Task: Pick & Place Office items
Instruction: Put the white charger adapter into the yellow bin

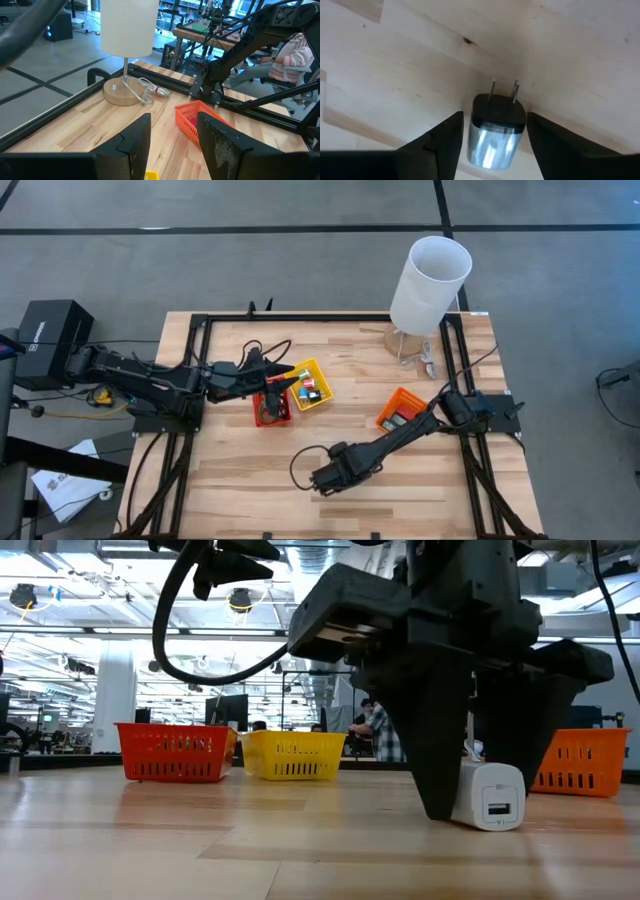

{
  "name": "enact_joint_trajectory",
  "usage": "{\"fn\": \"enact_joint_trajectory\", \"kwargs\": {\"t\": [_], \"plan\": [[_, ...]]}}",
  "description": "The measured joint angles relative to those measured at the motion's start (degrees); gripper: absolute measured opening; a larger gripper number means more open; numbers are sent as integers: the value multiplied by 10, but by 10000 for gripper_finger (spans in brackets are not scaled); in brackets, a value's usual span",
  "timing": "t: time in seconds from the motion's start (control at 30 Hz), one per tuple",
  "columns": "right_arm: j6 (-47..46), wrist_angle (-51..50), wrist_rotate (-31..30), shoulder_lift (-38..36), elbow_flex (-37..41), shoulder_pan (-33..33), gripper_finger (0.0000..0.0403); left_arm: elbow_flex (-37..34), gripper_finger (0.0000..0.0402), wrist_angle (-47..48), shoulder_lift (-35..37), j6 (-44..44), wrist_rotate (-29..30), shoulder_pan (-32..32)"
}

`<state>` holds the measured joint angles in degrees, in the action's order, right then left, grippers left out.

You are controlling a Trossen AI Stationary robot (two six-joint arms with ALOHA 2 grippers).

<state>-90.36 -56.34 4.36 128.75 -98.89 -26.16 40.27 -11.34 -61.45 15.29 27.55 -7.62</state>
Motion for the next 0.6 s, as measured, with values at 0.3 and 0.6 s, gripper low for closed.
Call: {"fn": "enact_joint_trajectory", "kwargs": {"t": [0.3, 0.6], "plan": [[35, 1, 1, 0, 0, -1, 166, 0, 154, -3, 0, 0, 0, 0], [46, -9, 1, 0, 0, -4, 152, 0, 154, -3, 0, 0, 0, 0]]}}
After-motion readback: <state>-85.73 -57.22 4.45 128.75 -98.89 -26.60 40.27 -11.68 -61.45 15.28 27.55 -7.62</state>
